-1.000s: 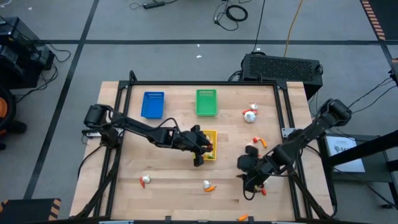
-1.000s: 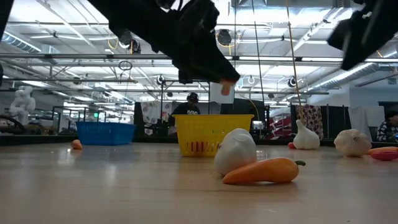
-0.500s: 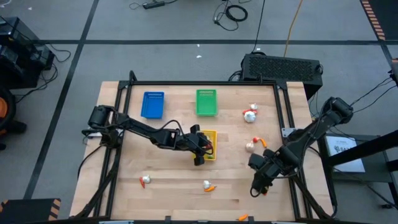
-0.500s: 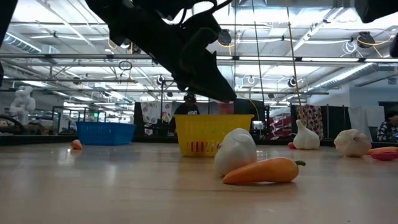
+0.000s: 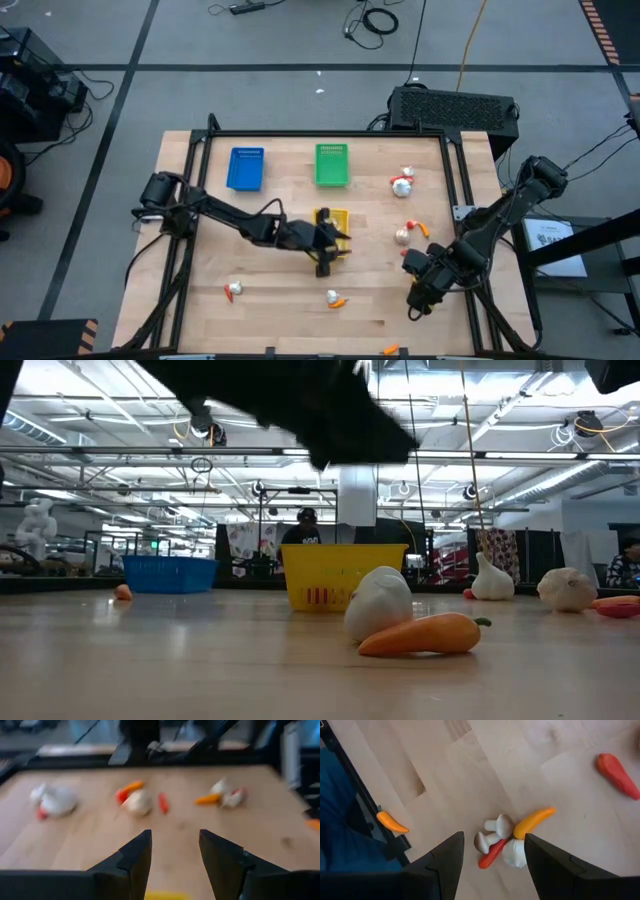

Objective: Sort produce into baskets
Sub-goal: Put the brown mushroom into the yellow bin

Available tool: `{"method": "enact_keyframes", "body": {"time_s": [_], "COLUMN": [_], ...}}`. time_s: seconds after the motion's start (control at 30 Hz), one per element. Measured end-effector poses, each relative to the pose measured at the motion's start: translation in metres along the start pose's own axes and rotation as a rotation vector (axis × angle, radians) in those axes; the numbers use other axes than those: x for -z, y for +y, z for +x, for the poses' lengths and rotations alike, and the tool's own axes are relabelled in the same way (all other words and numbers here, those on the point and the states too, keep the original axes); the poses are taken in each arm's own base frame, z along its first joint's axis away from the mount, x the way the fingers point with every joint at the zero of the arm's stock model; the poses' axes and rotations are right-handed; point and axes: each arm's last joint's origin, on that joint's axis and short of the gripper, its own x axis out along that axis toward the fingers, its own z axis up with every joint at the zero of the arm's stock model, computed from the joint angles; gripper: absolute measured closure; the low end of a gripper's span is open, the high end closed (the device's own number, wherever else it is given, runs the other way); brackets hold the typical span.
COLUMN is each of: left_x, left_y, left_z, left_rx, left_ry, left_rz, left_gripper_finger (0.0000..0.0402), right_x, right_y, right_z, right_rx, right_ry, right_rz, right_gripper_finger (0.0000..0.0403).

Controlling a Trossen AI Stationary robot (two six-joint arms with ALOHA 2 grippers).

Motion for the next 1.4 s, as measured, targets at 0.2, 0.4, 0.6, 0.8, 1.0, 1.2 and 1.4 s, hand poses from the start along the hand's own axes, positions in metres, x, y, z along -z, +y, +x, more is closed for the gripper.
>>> {"method": "enact_keyframes", "body": {"time_s": [0.2, 0.4, 0.6, 0.8, 1.0, 1.2, 1.4], "left_x": [-0.034, -0.032, -0.013, 0.002, 0.004, 0.011, 0.015], "left_y": [-0.039, -0.071, -0.075, -0.065, -0.063, -0.064, -0.058], "left_z": [0.019, 0.079, 0.141, 0.181, 0.201, 0.211, 0.217], "left_rx": [0.089, 0.225, 0.268, 0.323, 0.337, 0.329, 0.322], "left_ry": [-0.1, -0.107, -0.055, -0.046, -0.086, -0.047, -0.03], "left_rz": [0.111, 0.197, 0.227, 0.213, 0.204, 0.206, 0.217], "left_gripper_finger": [0.0228, 0.0228, 0.0228, 0.0228, 0.0228, 0.0228, 0.0228], "right_x": [0.009, 0.026, 0.047, 0.069, 0.081, 0.083, 0.083], "right_y": [0.002, 0.004, 0.007, 0.007, 0.001, -0.002, -0.002], "right_z": [0.0, -0.001, -0.002, -0.004, -0.006, -0.006, -0.006], "right_rx": [-0.011, -0.004, 0.0, 0.014, 0.072, 0.098, 0.1], "right_ry": [0.054, 0.087, 0.113, 0.136, 0.135, 0.132, 0.108], "right_rz": [0.016, 0.043, 0.087, 0.118, 0.138, 0.146, 0.146], "right_gripper_finger": [0.0204, 0.0204, 0.0204, 0.0204, 0.0204, 0.0204, 0.0204]}}
